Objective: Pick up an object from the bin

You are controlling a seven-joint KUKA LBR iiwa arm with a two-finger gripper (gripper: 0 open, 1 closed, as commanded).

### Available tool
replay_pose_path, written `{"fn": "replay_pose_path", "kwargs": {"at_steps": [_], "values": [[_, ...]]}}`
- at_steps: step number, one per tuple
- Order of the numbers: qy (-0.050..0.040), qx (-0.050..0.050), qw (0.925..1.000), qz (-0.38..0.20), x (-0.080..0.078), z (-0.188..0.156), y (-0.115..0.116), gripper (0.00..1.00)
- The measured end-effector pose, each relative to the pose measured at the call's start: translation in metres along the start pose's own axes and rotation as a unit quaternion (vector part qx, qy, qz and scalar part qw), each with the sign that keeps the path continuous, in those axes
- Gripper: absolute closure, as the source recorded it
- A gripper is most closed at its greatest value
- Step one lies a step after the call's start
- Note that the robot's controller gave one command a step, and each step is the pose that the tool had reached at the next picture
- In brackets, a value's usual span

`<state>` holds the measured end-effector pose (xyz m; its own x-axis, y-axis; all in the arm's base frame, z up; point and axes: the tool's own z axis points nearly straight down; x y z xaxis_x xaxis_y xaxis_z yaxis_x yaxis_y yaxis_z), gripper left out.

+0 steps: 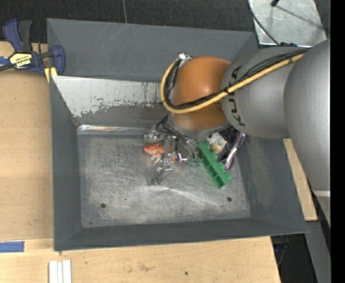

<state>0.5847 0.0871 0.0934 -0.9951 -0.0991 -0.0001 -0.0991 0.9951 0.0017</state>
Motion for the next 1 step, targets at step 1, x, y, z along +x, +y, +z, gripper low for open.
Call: {"fn": "replay_pose_path", "kwargs": {"at_steps": [1], "values": [[-0.0021,0.001,0.9981,-0.061,-0.0275,0.0048,-0.0287,1.0]]}}
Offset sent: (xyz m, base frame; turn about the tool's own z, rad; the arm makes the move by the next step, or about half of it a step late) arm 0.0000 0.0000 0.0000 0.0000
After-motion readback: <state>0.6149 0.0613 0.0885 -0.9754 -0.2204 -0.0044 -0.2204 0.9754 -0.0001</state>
